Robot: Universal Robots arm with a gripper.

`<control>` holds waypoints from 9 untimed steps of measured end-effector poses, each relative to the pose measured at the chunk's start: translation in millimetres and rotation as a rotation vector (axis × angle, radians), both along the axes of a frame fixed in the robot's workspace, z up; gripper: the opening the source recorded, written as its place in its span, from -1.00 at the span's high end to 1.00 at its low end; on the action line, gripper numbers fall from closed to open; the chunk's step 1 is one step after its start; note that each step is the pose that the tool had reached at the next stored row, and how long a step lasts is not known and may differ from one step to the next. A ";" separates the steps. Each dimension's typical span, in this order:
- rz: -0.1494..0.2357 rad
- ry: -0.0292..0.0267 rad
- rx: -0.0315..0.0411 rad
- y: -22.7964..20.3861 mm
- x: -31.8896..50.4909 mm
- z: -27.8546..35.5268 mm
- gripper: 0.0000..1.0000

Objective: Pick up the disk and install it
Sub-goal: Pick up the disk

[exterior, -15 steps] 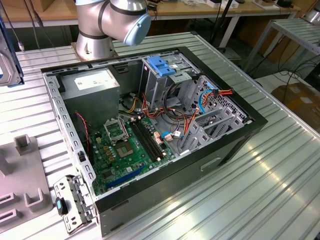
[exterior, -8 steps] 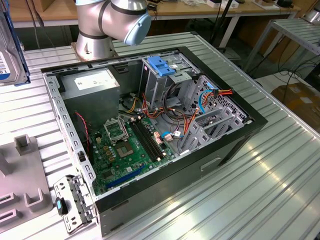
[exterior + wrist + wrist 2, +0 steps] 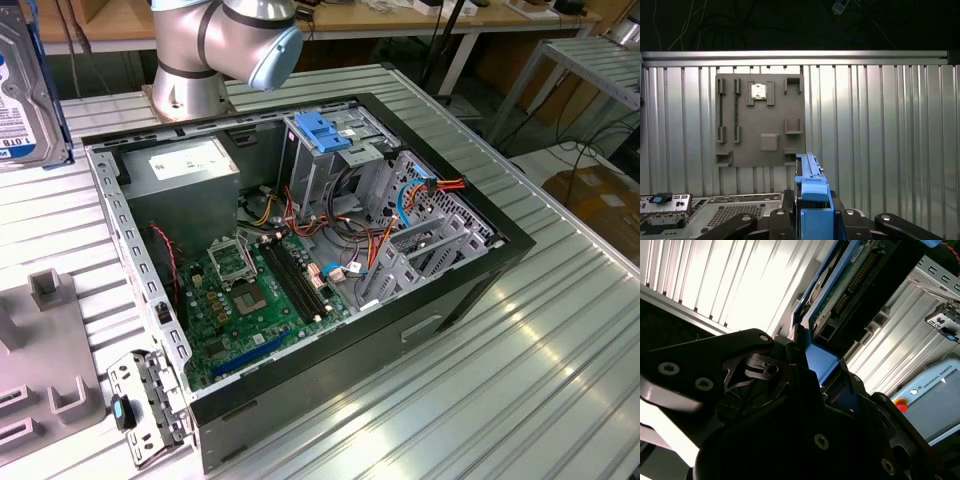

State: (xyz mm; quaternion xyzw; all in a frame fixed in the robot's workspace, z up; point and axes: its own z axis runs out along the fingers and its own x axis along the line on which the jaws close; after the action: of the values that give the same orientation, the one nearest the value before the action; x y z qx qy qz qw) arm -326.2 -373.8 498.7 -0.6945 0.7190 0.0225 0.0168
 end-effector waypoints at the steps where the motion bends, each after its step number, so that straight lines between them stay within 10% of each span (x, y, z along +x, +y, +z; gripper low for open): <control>1: 0.000 0.0000 0.0000 0.0 1.3 0.0 0.26; 9: 0.000 -0.0001 0.0000 0.0 14.8 0.0 0.26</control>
State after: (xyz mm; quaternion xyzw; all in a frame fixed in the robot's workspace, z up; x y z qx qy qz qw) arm -311.4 -373.8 498.6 -0.6945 0.7190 0.0225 0.0168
